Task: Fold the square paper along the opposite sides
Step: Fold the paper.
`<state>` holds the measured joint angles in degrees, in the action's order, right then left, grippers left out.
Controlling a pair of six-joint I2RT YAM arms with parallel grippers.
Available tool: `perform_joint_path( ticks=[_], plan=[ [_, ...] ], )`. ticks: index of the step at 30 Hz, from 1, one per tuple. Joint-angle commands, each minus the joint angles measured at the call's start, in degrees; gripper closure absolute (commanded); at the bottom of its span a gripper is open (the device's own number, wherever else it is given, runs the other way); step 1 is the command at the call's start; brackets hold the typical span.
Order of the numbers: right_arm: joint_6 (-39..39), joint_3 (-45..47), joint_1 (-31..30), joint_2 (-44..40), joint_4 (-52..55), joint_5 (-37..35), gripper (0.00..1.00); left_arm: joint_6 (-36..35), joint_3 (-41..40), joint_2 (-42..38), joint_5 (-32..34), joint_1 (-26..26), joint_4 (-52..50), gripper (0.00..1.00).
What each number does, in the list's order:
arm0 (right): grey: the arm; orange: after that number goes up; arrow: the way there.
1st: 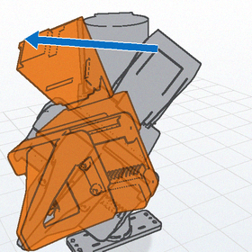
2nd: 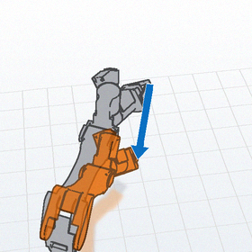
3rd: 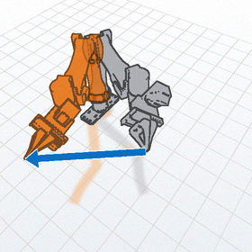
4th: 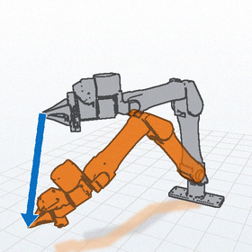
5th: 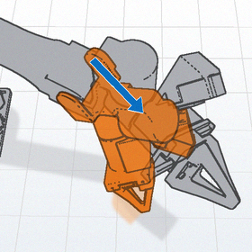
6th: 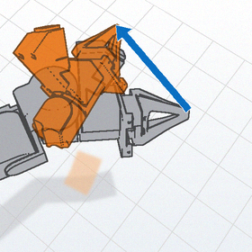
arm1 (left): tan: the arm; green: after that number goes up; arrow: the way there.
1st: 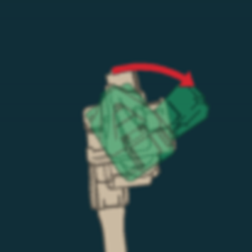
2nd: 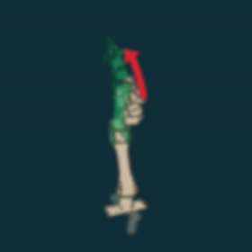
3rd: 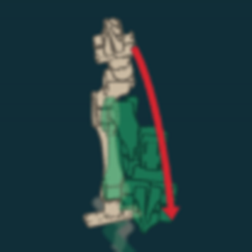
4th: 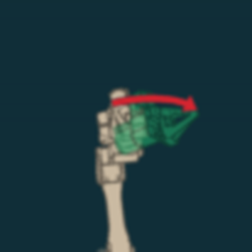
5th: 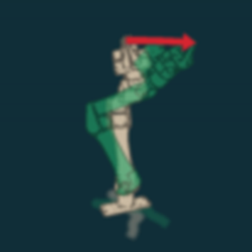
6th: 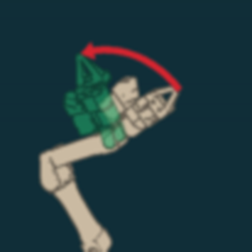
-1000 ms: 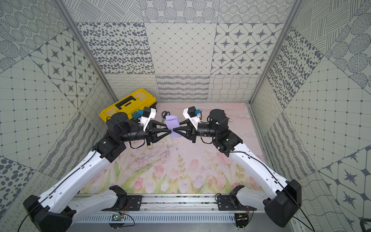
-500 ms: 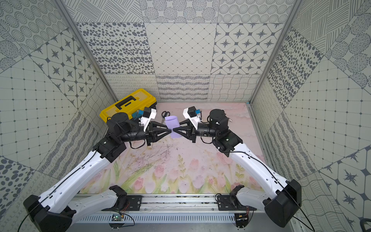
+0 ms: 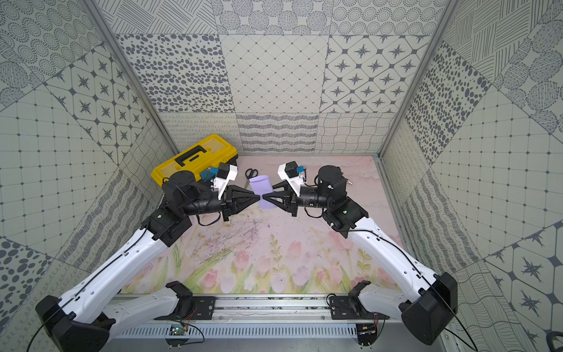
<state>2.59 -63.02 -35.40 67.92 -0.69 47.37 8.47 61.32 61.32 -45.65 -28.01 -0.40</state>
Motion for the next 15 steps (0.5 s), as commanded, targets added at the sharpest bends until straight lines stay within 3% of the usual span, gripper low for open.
perform_joint_path(
  ticks=[1,5,9,11,15],
  plan=[
    [0.4,-0.4,-0.1,-0.9,-2.7,0.2,0.74,-0.8,-0.3,-0.4,-0.2,-0.1,3.3,0.92],
    [0.6,-0.3,0.0,-0.9,-2.9,0.3,0.74,-1.0,-0.3,-0.5,-0.3,-0.2,3.3,0.99],
    [0.7,-0.3,0.0,-1.1,-2.9,0.3,0.72,-1.1,-0.3,-0.5,0.3,-0.3,3.3,1.0],
    [0.7,-0.2,0.0,-1.3,-2.9,0.3,0.63,-1.2,-0.3,-0.6,0.5,-0.3,3.4,1.0],
    [0.9,0.0,-0.1,-2.0,-2.5,-1.1,0.28,-2.3,-0.3,-0.4,1.3,-0.3,3.1,1.0]
  ],
)
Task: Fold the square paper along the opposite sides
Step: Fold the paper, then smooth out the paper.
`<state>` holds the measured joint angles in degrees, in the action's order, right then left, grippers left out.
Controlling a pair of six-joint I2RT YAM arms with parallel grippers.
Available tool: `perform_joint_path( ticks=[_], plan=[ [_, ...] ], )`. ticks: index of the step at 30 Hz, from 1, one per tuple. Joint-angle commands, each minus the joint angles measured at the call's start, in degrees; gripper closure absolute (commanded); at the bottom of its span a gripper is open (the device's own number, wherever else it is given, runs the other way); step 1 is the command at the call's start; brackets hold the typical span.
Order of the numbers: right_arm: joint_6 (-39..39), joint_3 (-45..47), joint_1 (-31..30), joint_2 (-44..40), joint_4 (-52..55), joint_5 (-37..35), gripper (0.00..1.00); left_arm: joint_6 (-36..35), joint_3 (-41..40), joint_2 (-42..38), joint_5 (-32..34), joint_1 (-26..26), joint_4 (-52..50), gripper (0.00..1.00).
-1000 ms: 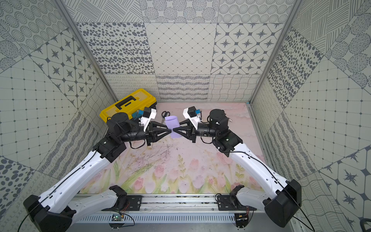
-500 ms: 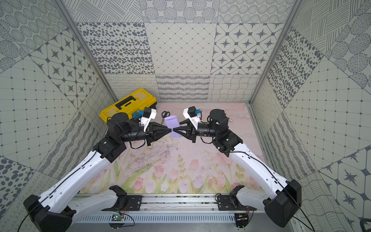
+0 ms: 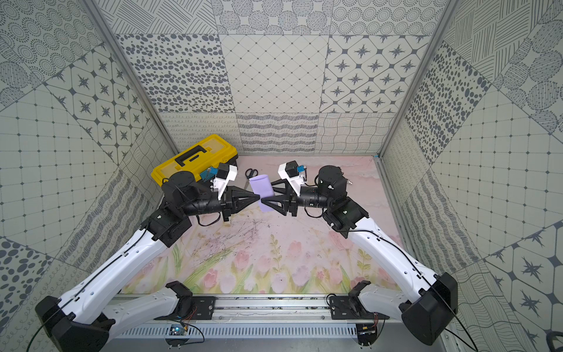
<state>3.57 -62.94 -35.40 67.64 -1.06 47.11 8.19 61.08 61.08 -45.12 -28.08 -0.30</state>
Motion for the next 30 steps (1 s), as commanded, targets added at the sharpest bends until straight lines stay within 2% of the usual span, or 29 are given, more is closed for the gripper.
perform_joint_path(
  ticks=[1,3,7,10,17,22,30],
  plan=[
    [-0.3,-0.1,-0.1,-2.0,-1.5,-1.1,0.24,-2.5,0.2,-0.1,0.9,-0.2,2.5,1.0],
    [-1.3,-0.4,0.1,-3.3,0.4,-1.8,0.2,-3.9,1.6,0.7,0.6,-0.2,0.8,1.0],
    [-3.4,-0.7,1.6,-6.1,3.4,-1.4,0.18,-6.1,5.3,2.3,-3.3,-0.2,-3.2,1.0],
    [-3.3,-1.4,3.5,-6.9,4.4,2.9,0.19,-8.0,8.3,3.1,-7.1,-0.2,-6.3,1.0],
    [-4.5,-4.3,3.7,-5.7,8.9,6.1,0.26,-12.9,14.6,5.3,-11.3,-0.2,-15.9,1.0],
    [-3.3,-6.8,3.7,-3.7,10.2,7.7,0.31,-15.2,16.7,6.9,-11.8,-0.3,-20.3,1.0],
    [-1.3,-7.7,3.7,-2.0,8.8,8.3,0.41,-15.5,17.2,8.0,-11.8,-0.6,-20.6,1.0]
  ],
)
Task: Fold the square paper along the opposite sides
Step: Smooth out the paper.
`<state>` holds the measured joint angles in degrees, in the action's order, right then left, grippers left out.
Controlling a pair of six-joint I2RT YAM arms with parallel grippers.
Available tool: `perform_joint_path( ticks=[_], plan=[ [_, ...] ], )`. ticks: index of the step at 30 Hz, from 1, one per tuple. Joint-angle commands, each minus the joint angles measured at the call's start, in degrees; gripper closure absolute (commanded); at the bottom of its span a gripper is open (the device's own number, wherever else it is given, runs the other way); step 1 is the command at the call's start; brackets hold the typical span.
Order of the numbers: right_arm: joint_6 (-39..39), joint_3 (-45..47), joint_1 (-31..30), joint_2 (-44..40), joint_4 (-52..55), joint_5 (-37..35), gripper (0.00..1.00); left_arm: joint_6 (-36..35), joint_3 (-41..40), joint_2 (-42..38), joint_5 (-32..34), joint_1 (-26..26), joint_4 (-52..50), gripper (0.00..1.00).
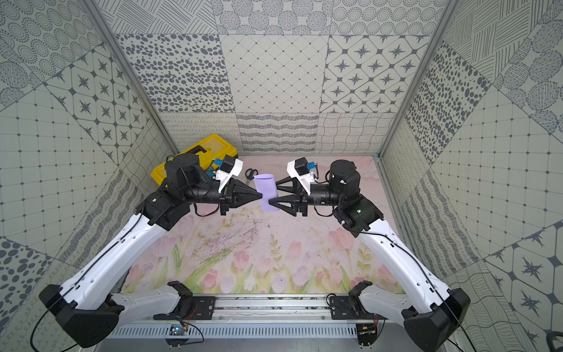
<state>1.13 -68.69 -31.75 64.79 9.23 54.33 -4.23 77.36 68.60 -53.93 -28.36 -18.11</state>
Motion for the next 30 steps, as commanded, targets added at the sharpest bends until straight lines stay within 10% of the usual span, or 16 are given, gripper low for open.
perform_joint_path(
  ticks=[1,30],
  plan=[
    [1.2,-1.9,0.0,1.0,-1.6,1.2,0.43,-3.1,0.9,0.4,-2.9,-0.4,-2.7,1.0],
    [1.9,-1.3,-0.3,1.8,-2.7,2.0,0.73,-1.4,-0.1,0.2,0.7,-0.7,0.5,1.0]
  ],
)
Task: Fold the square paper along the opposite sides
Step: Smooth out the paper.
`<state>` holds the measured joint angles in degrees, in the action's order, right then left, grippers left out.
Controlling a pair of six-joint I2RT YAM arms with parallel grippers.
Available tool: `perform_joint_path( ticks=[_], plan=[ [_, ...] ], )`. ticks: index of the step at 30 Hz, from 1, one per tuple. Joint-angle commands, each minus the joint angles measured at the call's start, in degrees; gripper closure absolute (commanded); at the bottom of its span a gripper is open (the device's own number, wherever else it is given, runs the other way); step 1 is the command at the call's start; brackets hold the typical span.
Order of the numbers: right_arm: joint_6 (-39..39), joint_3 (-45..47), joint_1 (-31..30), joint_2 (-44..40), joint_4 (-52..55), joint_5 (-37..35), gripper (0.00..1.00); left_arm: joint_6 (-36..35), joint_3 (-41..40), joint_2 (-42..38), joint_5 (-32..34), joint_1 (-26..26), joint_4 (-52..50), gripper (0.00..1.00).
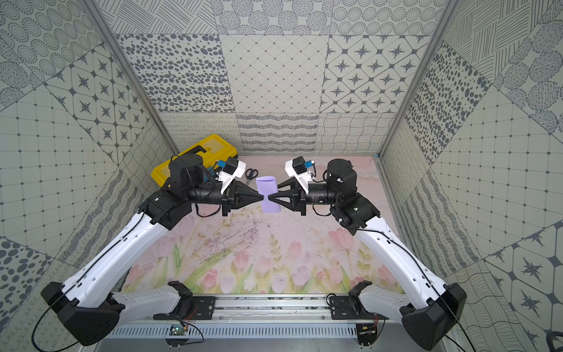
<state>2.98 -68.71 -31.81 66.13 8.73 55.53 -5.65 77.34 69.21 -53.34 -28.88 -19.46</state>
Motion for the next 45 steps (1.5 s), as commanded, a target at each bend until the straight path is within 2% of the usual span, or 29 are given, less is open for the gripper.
perform_joint_path(
  ticks=[1,10,15,19,30,31,32,33,34,41,43,45],
  plan=[
    [-0.1,-1.2,-0.3,0.4,-2.1,0.8,0.73,0.1,-0.1,-0.4,0.1,-0.2,1.8,1.0],
    [-0.9,-1.2,-0.3,0.7,-1.3,1.4,0.76,0.6,0.2,-0.4,0.2,-0.2,2.3,1.0],
    [-1.2,-1.1,-0.3,0.5,-1.1,1.3,0.86,0.6,0.2,-0.3,0.2,-0.2,2.3,1.0],
    [-1.6,-1.0,-0.3,0.2,-0.9,1.0,1.0,0.4,0.5,-0.1,0.6,-0.2,1.9,1.0],
    [-2.6,-0.5,-0.3,-1.1,-0.6,1.3,1.0,-1.0,2.9,0.8,2.5,-0.2,-1.1,1.0],
    [-2.8,-0.3,-0.3,-1.3,-0.5,1.2,0.89,-0.9,2.8,0.8,2.5,-0.2,-1.1,1.0],
    [-3.0,-0.1,-0.4,-1.5,-0.5,1.1,0.86,-0.9,2.9,0.9,2.4,-0.2,-1.1,1.0],
    [-3.2,0.0,-0.3,-1.6,-0.5,0.9,0.87,-0.9,2.9,0.9,2.4,-0.2,-1.1,1.0],
    [-3.3,0.0,-0.4,-1.8,-0.4,0.6,1.0,-0.9,2.8,0.9,2.3,-0.2,-1.1,1.0],
    [-4.0,-0.2,-0.2,-2.2,0.2,0.0,1.0,-1.1,2.6,1.0,2.5,-0.2,-1.4,1.0],
    [-4.4,-0.3,-0.3,-2.6,0.5,-0.7,0.84,-1.1,2.5,1.0,2.5,-0.2,-1.4,1.0],
    [-4.6,-0.4,0.0,-2.8,0.6,-1.2,0.83,-1.1,2.5,1.2,2.3,-0.2,-1.4,1.0]
  ],
)
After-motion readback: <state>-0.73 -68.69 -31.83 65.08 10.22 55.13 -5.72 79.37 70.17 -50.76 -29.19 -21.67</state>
